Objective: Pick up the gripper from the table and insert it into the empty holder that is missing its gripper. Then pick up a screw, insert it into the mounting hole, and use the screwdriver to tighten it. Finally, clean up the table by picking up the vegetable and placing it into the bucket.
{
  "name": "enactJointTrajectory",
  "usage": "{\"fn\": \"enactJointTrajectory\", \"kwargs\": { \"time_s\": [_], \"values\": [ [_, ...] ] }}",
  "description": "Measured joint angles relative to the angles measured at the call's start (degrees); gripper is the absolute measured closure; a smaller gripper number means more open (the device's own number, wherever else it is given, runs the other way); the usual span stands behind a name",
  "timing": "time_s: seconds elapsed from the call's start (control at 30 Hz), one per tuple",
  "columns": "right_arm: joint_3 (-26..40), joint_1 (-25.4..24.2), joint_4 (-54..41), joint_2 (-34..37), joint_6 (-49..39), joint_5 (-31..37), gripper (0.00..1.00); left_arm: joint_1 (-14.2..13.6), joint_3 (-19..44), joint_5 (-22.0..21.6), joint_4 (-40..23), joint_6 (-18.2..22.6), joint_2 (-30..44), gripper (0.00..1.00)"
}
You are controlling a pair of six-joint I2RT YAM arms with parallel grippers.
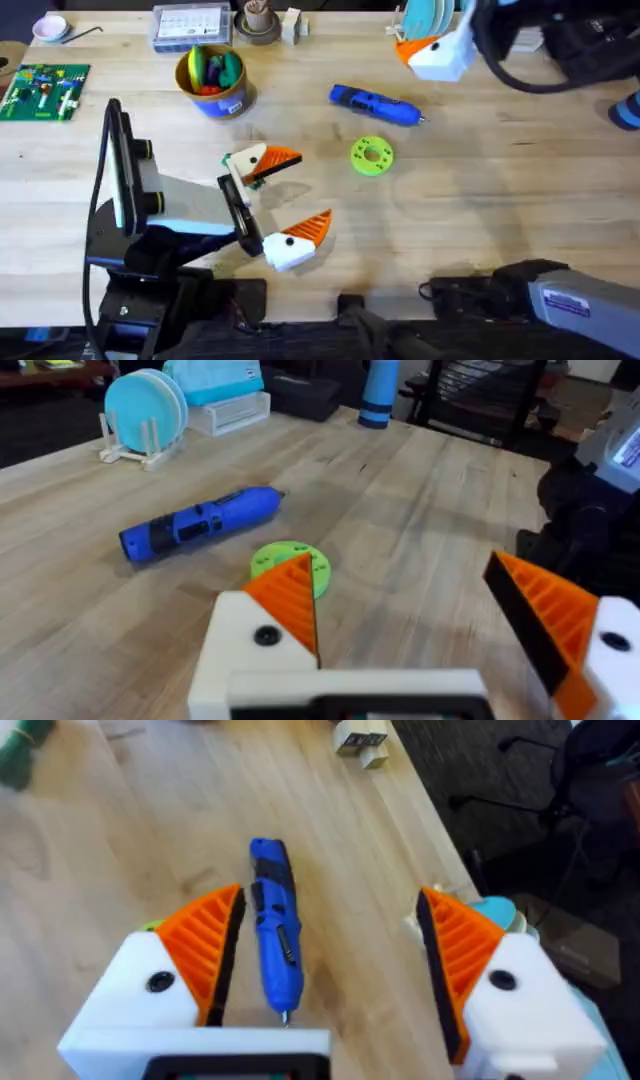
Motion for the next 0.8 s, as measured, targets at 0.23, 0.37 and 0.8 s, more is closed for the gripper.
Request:
{"fn": "enactJointTrajectory", "kwargs": {
  "time_s": [0.23,0.37,0.8],
  "values": [
    [0.0,-1.2,-7.3,-7.6,1.3,0.0,0.007,0.0,0.0,0.0,0.0,0.0,0.0,0.471],
    [0.0,-1.2,-10.2,-10.3,1.4,0.0,0.007,0.0,0.0,0.0,0.0,0.2,0.0,0.983],
    [0.0,-1.2,-12.8,-12.5,1.4,0.0,0.007,0.0,0.0,0.0,0.0,0.2,0.0,0.008]
  ]
}}
